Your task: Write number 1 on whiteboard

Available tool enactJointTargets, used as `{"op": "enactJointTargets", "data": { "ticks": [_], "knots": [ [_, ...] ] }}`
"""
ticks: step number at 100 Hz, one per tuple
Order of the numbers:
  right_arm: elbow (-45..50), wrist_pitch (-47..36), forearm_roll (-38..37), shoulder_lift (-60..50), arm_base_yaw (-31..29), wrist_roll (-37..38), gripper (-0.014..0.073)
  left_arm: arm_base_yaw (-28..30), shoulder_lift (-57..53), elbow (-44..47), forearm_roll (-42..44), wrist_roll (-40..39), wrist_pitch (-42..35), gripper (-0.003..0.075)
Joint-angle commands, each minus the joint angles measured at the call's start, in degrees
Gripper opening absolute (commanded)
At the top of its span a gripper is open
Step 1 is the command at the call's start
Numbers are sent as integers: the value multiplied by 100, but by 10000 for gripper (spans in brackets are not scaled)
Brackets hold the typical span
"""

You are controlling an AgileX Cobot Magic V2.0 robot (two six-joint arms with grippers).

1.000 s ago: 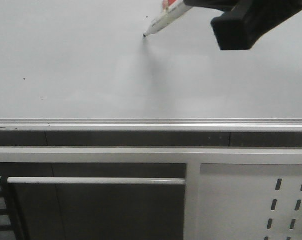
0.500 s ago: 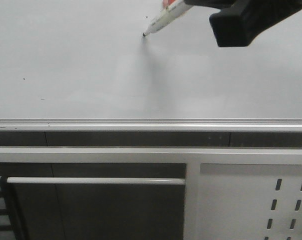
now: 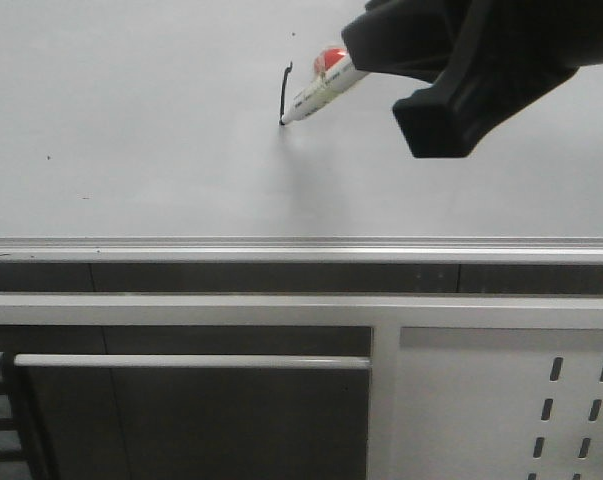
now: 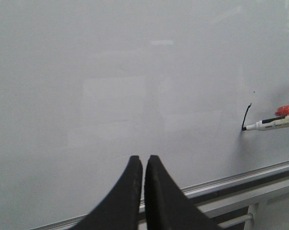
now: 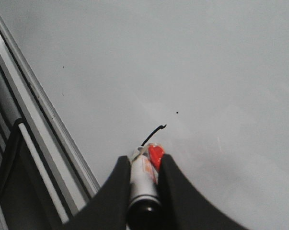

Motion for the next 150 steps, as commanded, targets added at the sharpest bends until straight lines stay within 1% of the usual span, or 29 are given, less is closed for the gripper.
{"op": "enactJointTargets", "data": {
  "ticks": [1, 22, 43, 65, 74, 82, 101, 108, 120, 127, 141, 150],
  "knots": [
    [-154, -461, 175, -57, -44, -51, -50, -43, 45, -149, 46, -54, -15, -18],
    [-154, -255, 264, 27, -44, -51, -50, -43, 45, -149, 46, -54, -15, -18],
    [-154, -255, 269, 311, -44, -51, -50, -43, 45, -149, 46, -54, -15, -18],
    [-154, -313, 269, 311, -44, -51, -50, -43, 45, -149, 46, -54, -15, -18],
    [-154, -261, 269, 151, -5, -51, -53, -43, 45, -149, 46, -54, -15, -18],
    [-154, -156, 269, -186, 144, -51, -53, -43, 45, -149, 46, -54, -15, -18],
    [-154, 848, 269, -1256, 616, -51, -53, -43, 45, -149, 56, -54, -15, -18],
    [-154, 1142, 312, -1656, 689, -39, -53, -43, 45, -149, 56, -54, -27, -18],
    [-154, 1558, 1012, -2294, 686, -39, -53, -43, 45, -149, 56, -54, -185, -18],
    [-154, 1889, 1127, -2592, 677, -39, -53, -43, 45, -149, 56, -54, -342, -18],
    [-154, 2520, 1185, -2813, 664, -39, -53, -43, 45, -149, 56, -54, -716, -18],
    [-154, 2773, 1185, -2813, 664, -39, -53, -43, 45, -149, 56, -54, -791, -18]
  ]
}}
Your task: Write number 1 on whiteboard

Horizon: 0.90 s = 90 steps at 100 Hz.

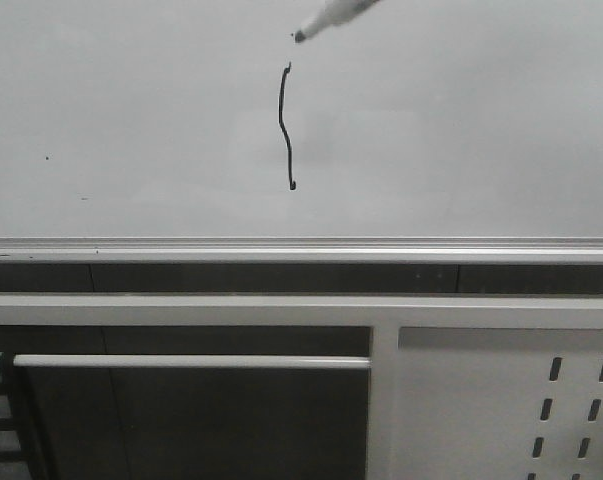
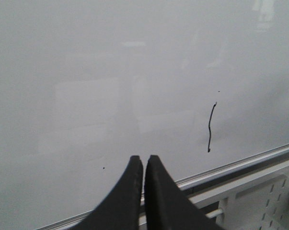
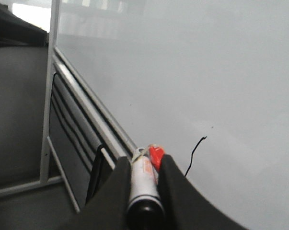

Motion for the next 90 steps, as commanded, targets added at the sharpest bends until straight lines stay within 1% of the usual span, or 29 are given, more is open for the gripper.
{"op": "enactJointTargets", "data": {
  "ticks": [1, 16, 26, 31, 43, 50, 70, 82, 87, 90],
  "knots": [
    [-154, -62, 38, -26, -31, -39, -53, -43, 45, -149, 56, -54, -143, -18],
    [-154, 92, 99, -26, -31, -39, -53, -43, 45, -149, 56, -28, -216, -18],
    [-154, 218, 241, -26, -31, -39, -53, -43, 45, -149, 56, 207, -379, 0],
    [-154, 256, 395, -26, -31, -39, -53, -43, 59, -175, 56, 385, -536, 43],
    [-154, 309, 622, -1, -31, -39, -53, -43, 318, -382, 56, 469, -748, 212],
    [-203, 419, 702, 124, -31, -39, -53, -43, 639, -581, 56, 562, -834, 265],
    [-779, 1061, 754, 827, -31, -39, -53, -43, 1997, -1329, 56, 1119, -1373, 267],
    [-1107, 946, 754, 1097, -39, -39, -53, -43, 2585, -1720, 56, 1165, -1437, 269],
    [-1173, 824, 754, 1125, -39, -39, -53, -43, 2689, -1802, 56, 1165, -1487, 287],
    [-1201, 733, 754, 1133, -39, -39, -53, -43, 2698, -1846, 56, 1175, -1516, 311]
  ]
}}
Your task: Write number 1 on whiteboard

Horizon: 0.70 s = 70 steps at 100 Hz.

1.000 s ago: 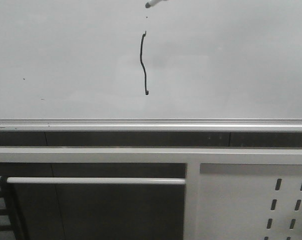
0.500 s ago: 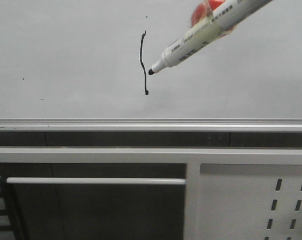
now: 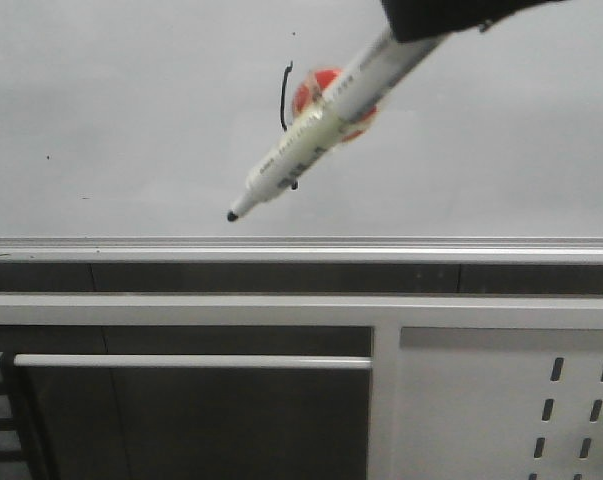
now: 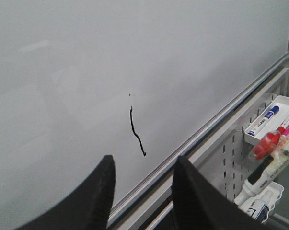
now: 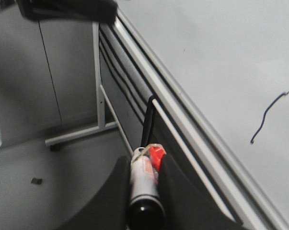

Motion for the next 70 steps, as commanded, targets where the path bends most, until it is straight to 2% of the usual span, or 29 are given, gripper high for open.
{"op": "enactJointTargets", "data": {
  "ticks": [1, 12, 19, 38, 55, 70],
  "knots": [
    [-307, -594, 74, 20, -53, -39, -53, -43, 94, -346, 56, 19, -110, 316],
    [-307, -916, 74, 20, -147, -39, -53, -43, 108, -378, 28, 19, -187, 382],
    [-336, -995, 225, 20, -227, -39, -53, -43, 108, -378, -108, 19, -190, 377],
    [-616, -1082, 1312, 20, -338, -39, -53, -43, 120, -378, -112, 238, -339, 364],
    [-860, -1063, 1879, 20, -404, -39, -53, -43, 163, -378, -112, 1221, -178, 302],
    [-860, -914, 1891, 20, -404, -39, -53, -43, 283, -492, -261, 2730, 402, 286]
  ]
}}
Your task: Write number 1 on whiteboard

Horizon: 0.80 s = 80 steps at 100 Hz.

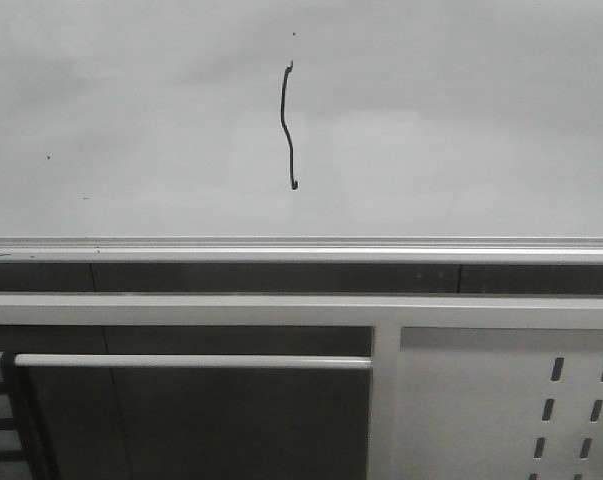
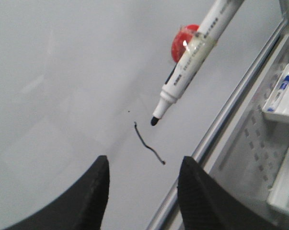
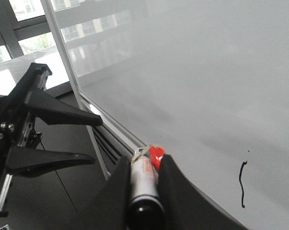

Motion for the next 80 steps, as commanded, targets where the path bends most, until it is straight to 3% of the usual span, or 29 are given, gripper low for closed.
{"op": "enactJointTargets", "data": {
  "ticks": [1, 6, 12, 21, 28, 36, 44, 55, 62, 80],
  "knots": [
    [-213, -201, 109, -33, -23, -39, -53, -43, 77, -317, -341, 877, 441, 286],
    [-213, -110, 122, -33, -23, -39, -53, -54, 131, -479, -1018, 1644, 813, 285],
    [-213, -69, 136, -33, -23, -39, -53, -110, 271, -790, -2361, 3234, 1491, 273],
    [-213, -46, 196, -33, -23, -39, -53, -294, 633, -1641, -4857, 5863, 3463, 230],
    [-213, -46, 256, -33, -23, -39, -53, -371, 931, -2303, -6083, 6792, 4869, 183],
    [-213, -46, 342, -33, -23, -39, -53, -447, 1019, -2789, -6909, 7077, 5489, 122],
    [-213, -46, 456, -33, -23, -39, -53, -573, 903, -2930, -7225, 7078, 5263, 82],
    [-213, 8, 638, -33, -23, -39, -53, -670, 811, -2918, -7560, 7068, 4903, 96],
    [-213, 100, 801, 12, -23, -39, -53, -670, 836, -2918, -7640, 7068, 4906, 144],
    [-213, 361, 1028, 249, -23, -39, -53, -670, 907, -2784, -7575, 7068, 4260, 384]
  ]
}}
